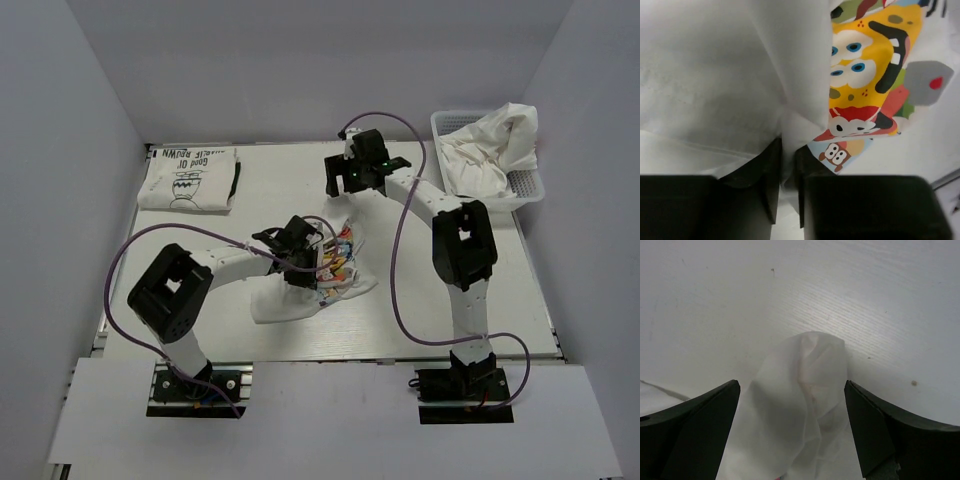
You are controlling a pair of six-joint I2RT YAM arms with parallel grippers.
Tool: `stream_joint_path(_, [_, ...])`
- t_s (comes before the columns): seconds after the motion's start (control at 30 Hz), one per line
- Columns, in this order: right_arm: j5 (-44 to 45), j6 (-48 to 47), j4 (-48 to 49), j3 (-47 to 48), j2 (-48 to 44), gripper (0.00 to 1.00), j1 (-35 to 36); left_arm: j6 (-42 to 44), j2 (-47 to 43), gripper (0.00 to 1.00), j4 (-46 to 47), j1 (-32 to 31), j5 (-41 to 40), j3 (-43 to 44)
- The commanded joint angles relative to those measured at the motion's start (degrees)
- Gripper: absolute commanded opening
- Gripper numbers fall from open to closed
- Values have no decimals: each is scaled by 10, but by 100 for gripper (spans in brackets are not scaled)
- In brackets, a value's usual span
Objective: Fold and stack the t-shirts
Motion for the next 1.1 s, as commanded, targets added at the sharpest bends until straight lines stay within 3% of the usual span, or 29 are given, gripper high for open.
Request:
stream_joint_path(0.0, [24,17,-29,12,17,91,17,-4,-3,25,-61,-7,-76,24])
stream_joint_path(0.03, [25,18,-21,2,20,91,18,-4,-3,5,-74,-7,-89,24])
stream_joint_path(0.07, [25,19,-20,-1,23,89,23,-9,-3,0,-80,-7,-97,31])
stream_joint_path(0.1, [23,21,-19,-7,26,86,24,-9,-10,0,-86,-7,-104,36])
stream_joint_path(0.2, [19,28,-21,-13,42,62,33,-16,-39,0,-111,-7,-144,43])
stream_joint_path(0.23, [20,35,-20,-14,50,51,36,-21,-47,0,-111,-7,-149,43])
stream_joint_path(0.27, [22,39,-14,-21,49,23,38,-21,-68,0,-117,-7,-157,48])
stream_joint_path(0.3, [23,41,3,-31,48,8,38,-21,-78,0,-122,-7,-157,48])
stream_joint_path(0.33, [30,49,9,-42,32,0,38,-21,-88,0,-134,-7,-170,48])
stream_joint_path(0.6, [181,31,89,-112,-158,0,32,-44,-170,0,-221,-7,-306,107])
stream_joint_path(0.8, [240,-23,114,-107,-350,0,34,-25,-227,0,-255,-7,-395,246])
stream_joint_path(0.93, [216,-49,100,-74,-464,0,37,52,-301,0,-200,-7,-361,324])
stream_joint_path(1.07, [163,-58,78,-32,-549,0,36,120,-410,0,-113,-7,-243,324])
